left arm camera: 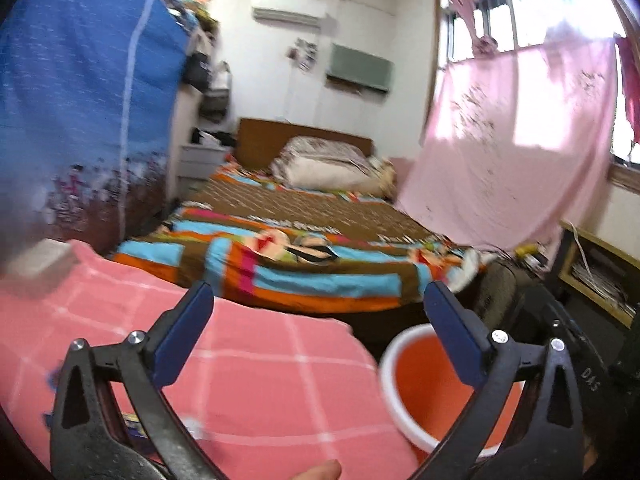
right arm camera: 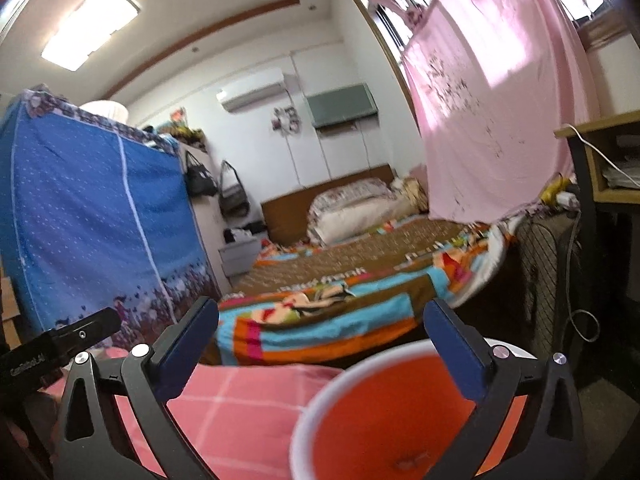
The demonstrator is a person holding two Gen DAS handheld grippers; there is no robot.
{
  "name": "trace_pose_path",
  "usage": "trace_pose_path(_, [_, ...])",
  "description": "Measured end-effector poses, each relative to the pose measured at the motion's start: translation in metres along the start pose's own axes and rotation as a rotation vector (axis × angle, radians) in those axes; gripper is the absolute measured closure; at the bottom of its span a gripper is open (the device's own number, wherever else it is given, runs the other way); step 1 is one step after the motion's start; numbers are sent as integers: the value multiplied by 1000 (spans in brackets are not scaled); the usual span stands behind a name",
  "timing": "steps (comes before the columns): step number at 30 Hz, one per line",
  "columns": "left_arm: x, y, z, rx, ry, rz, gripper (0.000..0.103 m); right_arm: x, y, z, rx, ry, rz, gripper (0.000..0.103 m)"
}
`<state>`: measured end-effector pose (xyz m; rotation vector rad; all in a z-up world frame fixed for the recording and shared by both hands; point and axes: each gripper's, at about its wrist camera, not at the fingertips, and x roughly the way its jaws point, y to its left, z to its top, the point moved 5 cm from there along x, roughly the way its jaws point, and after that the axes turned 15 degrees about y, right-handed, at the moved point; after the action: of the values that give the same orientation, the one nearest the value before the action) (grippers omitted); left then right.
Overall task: Collect trash
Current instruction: 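Move both tools back over the remaining trash on the bedspread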
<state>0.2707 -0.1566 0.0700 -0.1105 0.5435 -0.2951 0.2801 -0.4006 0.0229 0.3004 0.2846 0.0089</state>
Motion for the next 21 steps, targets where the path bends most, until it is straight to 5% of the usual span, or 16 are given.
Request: trace_pose_path(21, [-81, 160, -16, -99, -160, 288, 0, 9, 147, -18, -129, -130, 233, 0])
